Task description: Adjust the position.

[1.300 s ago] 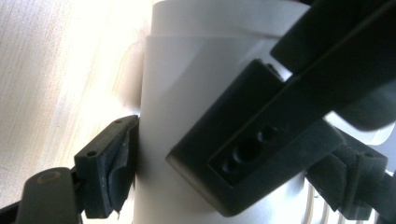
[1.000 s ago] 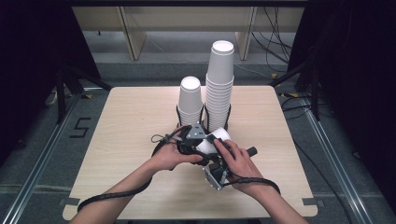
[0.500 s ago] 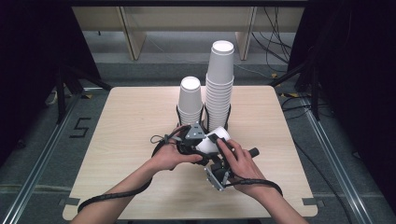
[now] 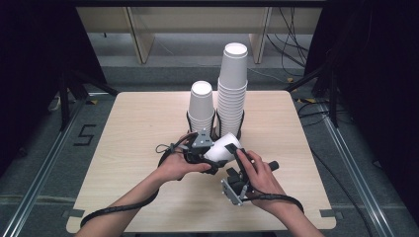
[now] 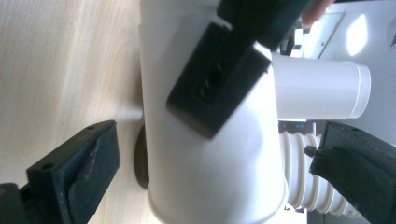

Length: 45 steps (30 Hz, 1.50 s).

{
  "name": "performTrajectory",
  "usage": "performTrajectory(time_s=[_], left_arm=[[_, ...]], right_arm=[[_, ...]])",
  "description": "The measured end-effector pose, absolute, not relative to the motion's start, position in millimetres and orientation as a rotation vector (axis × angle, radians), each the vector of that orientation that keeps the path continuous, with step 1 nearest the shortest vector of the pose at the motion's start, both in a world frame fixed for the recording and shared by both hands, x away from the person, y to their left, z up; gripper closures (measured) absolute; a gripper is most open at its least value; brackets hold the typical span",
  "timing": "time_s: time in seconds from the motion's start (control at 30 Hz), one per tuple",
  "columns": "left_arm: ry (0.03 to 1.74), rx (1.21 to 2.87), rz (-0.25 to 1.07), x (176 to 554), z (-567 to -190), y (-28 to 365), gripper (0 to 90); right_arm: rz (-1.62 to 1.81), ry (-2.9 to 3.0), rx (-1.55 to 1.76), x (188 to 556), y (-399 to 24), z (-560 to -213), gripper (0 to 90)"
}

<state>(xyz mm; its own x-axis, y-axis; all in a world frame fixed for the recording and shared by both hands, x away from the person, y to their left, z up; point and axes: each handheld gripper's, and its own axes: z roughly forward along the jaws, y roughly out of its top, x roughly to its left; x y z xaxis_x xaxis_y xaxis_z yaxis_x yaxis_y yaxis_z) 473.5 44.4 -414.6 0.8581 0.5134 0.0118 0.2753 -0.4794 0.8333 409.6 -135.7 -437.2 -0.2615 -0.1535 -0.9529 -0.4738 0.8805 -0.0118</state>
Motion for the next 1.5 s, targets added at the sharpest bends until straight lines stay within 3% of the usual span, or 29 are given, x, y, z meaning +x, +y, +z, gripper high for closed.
performTrajectory(time_s=[0.47,0.7,1.5], left_arm=[[0.610,2.042,0.327,472.0,-420.0,54.5,20.6],[0.622,2.018,0.330,468.7,-423.9,59.9,20.6],[0.647,1.953,0.364,463.8,-431.7,65.7,20.6]], right_arm=[[0.437,1.876,-0.217,408.7,-163.1,-438.9,0.9],[0.675,1.944,0.140,411.6,-181.3,-445.4,1.2],[0.954,1.943,0.498,426.2,-202.1,-450.3,3.2]])
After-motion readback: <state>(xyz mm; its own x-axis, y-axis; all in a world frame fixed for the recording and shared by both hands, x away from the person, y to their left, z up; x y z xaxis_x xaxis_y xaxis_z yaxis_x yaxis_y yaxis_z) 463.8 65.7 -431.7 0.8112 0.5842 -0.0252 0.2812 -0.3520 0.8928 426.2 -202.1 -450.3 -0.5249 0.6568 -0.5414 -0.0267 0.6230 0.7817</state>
